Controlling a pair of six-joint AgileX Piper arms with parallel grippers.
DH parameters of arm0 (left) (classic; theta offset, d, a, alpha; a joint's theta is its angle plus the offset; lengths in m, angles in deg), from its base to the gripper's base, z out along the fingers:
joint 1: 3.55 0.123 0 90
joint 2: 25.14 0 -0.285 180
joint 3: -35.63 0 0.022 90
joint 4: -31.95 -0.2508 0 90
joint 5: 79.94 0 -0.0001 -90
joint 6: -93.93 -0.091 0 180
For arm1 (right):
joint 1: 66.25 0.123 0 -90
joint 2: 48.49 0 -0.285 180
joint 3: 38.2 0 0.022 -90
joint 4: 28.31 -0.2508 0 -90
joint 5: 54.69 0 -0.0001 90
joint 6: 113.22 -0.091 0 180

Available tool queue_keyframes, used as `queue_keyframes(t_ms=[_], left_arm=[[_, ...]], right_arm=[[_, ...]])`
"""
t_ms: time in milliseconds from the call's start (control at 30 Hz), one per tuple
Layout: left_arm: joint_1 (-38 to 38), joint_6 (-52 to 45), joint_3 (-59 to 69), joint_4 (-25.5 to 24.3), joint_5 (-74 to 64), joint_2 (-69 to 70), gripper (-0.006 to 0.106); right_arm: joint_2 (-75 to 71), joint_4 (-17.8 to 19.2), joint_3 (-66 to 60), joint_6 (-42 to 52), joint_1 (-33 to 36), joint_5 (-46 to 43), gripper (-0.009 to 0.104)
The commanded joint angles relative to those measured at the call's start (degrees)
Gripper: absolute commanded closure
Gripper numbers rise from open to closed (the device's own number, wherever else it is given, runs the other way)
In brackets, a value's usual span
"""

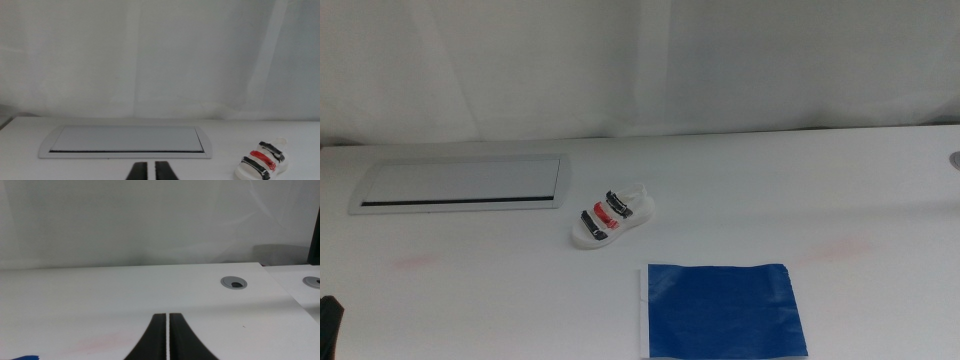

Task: Use one arm to grab the shoe from the table and place it on the mat.

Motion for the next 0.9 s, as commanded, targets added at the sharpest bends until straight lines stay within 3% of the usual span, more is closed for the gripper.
queue_keyframes(t_ms=[0,67,200,233,533,867], left_arm=[[-0.22,0.81,0.55,0.25,0.74,0.09,0.092],[-0.22,1.39,0.55,0.25,0.10,0.09,0.074],[-0.22,3.11,0.55,0.25,0.08,0.09,0.016],[-0.22,3.57,0.55,0.45,0.08,0.09,0.008],[-0.32,8.05,-2.34,0.39,-0.45,0.09,0.008],[-0.32,4.69,-22.92,0.31,-19.12,-5.43,0.008]], right_arm=[[0.00,0.42,-0.34,0.28,-0.30,-0.71,0.098],[0.00,0.42,-0.34,0.28,-0.30,-0.71,0.098],[0.00,0.42,-0.34,0.28,-0.30,-0.71,0.098],[0.00,0.42,-0.34,0.28,-0.30,-0.71,0.098],[0.00,0.42,-0.34,0.28,-0.30,-0.71,0.098],[0.00,0.42,-0.34,0.28,-0.30,-0.71,0.098]])
